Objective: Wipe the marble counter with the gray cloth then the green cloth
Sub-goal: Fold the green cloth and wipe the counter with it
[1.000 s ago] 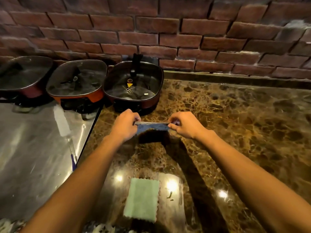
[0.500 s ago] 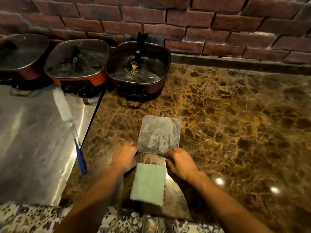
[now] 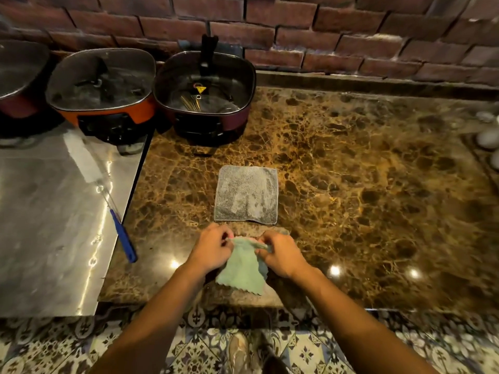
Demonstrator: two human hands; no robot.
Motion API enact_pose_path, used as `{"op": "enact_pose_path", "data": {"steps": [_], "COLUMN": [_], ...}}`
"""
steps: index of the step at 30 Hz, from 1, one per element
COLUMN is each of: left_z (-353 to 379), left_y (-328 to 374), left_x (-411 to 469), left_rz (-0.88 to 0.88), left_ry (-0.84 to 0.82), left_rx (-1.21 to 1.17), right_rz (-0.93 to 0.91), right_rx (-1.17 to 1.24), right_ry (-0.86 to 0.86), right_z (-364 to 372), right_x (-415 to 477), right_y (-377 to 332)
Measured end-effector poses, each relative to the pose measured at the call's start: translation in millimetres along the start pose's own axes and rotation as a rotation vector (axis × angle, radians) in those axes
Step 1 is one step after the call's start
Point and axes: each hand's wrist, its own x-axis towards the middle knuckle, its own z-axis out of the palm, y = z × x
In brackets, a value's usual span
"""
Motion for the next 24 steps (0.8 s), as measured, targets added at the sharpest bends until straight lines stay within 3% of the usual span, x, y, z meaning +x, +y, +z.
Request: {"op": "enact_pose_path", "data": {"steps": [9,13,19,24], "left_z": [51.3,86.2,112.5,112.7], "left_y": [85.5,122.5,144.3,142.3], "left_x": [10.0,22.1,35.2,42.4], "left_rz": [0.072,0.060,0.118,0.185], "left_ry": [-0.054,-0.087,-0.092,0.022], "left_rx": [-0.251,-0.253,0.015,0.204], "right_rz": [0.132,0.234,0.235,0.004], "right_rx": [-0.004,-0.053,-0.168,-0.297], "right_ry": [0.115,0.140,0.181,0.357], "right_z": [-81.9,-108.5,-99.6,-59.8], "right_x": [-35.8,-47.0,-49.1,-43.7], "right_y": [63.1,99.2,136.7,131.7]}}
